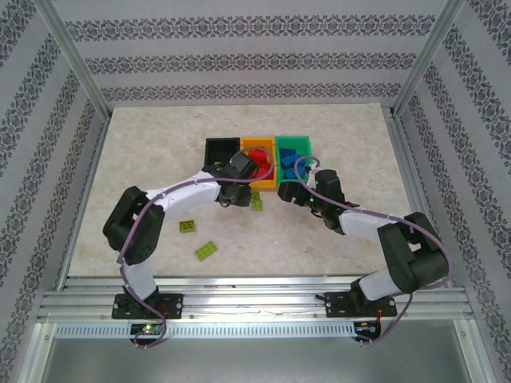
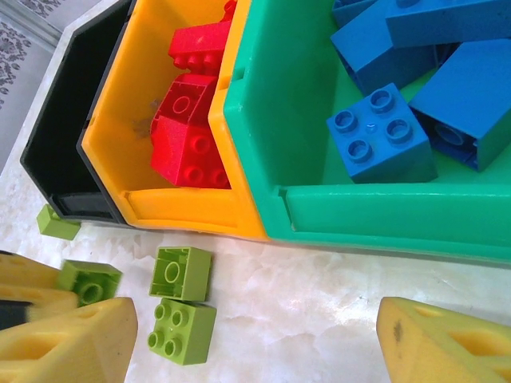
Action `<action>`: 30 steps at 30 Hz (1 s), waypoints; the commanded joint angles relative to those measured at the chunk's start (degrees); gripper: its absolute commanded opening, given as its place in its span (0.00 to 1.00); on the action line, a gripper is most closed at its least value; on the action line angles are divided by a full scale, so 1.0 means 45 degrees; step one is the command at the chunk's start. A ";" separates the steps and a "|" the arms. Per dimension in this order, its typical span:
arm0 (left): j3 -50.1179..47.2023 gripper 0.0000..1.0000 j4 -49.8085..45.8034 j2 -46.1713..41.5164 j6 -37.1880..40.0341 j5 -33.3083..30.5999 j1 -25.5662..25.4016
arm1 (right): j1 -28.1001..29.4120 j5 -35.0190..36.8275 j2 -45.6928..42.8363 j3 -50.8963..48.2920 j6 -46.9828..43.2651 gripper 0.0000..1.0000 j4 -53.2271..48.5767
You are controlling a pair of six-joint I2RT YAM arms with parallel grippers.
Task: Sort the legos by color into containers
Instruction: Pick up the lego from the center of the table, then place the lego in the container.
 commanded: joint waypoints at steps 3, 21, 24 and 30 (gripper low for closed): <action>0.0919 0.31 -0.1535 -0.0956 0.0914 -0.1076 0.0730 | -0.0106 -0.0212 0.0022 0.0023 0.0174 0.79 0.0337; 0.6539 0.61 -0.2665 0.2136 0.2349 0.1115 0.3585 | -0.0151 -0.0125 -0.0029 0.0081 0.0048 0.79 0.0169; 0.6278 0.63 -0.2297 0.2069 0.2031 0.1590 0.3551 | -0.0158 -0.0054 -0.0062 0.0073 -0.0002 0.79 0.0103; 0.3919 0.63 -0.0596 0.0993 0.1545 0.2661 0.3272 | -0.0185 -0.0208 0.0070 0.0088 0.0113 0.79 0.0246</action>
